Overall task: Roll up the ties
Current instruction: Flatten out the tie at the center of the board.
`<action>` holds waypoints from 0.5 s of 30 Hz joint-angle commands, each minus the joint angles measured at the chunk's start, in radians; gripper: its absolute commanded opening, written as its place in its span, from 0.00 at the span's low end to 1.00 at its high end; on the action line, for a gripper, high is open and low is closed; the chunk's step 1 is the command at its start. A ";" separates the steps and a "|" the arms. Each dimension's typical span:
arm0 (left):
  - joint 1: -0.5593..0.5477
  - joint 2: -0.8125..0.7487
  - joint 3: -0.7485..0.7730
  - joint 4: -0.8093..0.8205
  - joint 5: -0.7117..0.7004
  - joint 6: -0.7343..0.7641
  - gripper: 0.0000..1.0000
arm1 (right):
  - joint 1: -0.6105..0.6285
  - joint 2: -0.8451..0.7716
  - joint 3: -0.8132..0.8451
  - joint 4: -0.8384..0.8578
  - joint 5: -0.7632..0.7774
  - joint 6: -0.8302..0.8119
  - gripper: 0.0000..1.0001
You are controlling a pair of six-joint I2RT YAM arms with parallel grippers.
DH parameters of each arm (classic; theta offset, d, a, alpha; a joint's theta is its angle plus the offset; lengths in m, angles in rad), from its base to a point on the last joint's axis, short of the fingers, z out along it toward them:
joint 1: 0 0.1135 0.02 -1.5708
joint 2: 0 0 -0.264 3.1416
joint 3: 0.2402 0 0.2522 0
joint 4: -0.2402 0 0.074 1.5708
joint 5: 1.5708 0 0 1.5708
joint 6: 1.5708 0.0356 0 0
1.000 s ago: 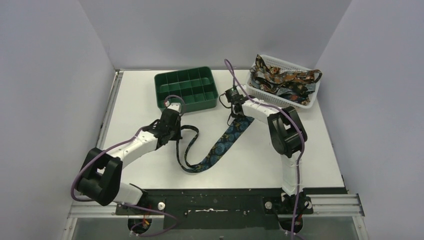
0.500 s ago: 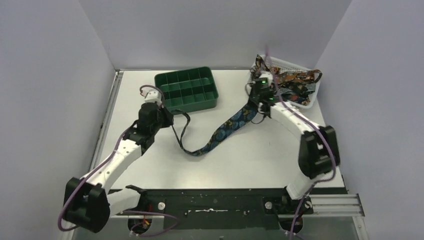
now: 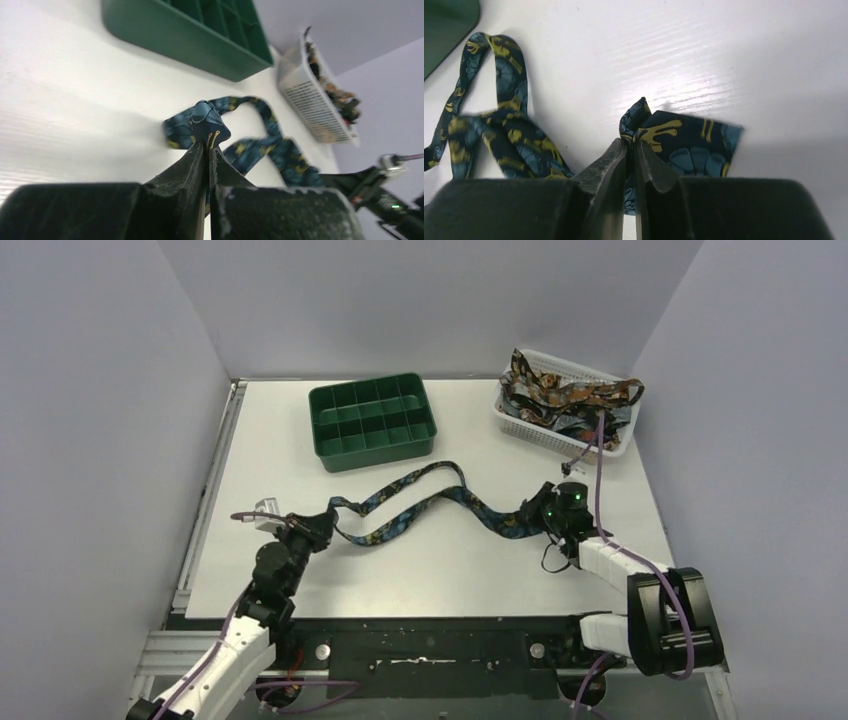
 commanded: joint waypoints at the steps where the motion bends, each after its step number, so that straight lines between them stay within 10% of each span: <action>1: -0.006 -0.108 -0.078 -0.009 0.034 -0.166 0.06 | -0.025 -0.067 0.005 0.074 -0.069 -0.029 0.14; 6: -0.007 -0.176 0.058 -0.426 -0.056 -0.177 0.36 | -0.035 -0.177 0.045 -0.086 -0.020 -0.059 0.67; 9: -0.006 -0.150 0.155 -0.643 -0.155 -0.214 0.60 | -0.035 -0.217 0.080 -0.126 -0.064 -0.112 0.73; 15: -0.004 0.046 0.353 -0.797 -0.215 -0.105 0.69 | 0.106 -0.082 0.243 -0.156 -0.216 -0.298 0.78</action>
